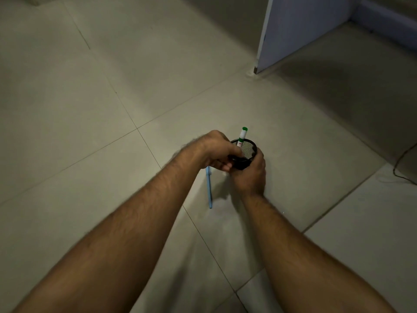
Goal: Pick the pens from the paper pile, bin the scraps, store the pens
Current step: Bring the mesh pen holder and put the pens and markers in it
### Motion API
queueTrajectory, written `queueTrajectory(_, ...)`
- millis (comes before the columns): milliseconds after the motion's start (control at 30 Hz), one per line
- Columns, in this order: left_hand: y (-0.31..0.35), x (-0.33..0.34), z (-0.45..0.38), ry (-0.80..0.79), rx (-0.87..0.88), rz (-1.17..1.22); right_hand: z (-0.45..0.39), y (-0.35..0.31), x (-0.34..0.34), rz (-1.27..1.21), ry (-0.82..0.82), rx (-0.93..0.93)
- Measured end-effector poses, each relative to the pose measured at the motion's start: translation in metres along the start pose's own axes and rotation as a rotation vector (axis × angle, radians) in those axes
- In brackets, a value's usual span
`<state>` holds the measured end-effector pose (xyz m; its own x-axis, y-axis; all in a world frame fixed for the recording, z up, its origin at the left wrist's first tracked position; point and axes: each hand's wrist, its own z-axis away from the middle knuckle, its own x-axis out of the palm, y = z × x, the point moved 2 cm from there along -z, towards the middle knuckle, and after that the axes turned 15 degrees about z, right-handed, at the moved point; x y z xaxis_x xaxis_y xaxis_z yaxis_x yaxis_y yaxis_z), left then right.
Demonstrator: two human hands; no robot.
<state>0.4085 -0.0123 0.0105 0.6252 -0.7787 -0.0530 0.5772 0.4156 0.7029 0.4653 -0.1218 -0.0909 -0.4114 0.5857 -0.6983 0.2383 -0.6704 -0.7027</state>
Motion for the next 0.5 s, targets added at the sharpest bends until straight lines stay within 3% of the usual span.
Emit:
queueTrajectory(133, 0.001, -0.002, -0.001, 0.059, 0.067, 0.060, -0.001, 0.000, -0.002, -0.038, 0.013, 0.037)
queueTrajectory(300, -0.028, -0.018, -0.018, 0.338, 0.143, 0.263, -0.003, 0.001, -0.004, -0.053, 0.006, 0.049)
queueTrajectory(367, -0.054, -0.022, -0.032, 0.424, 0.108, 0.157, -0.001, 0.002, -0.004, -0.064, 0.009, 0.041)
queueTrajectory(500, -0.103, -0.019, -0.045, 0.533, 0.005, -0.355, 0.004, 0.003, -0.003, -0.054, -0.010, 0.030)
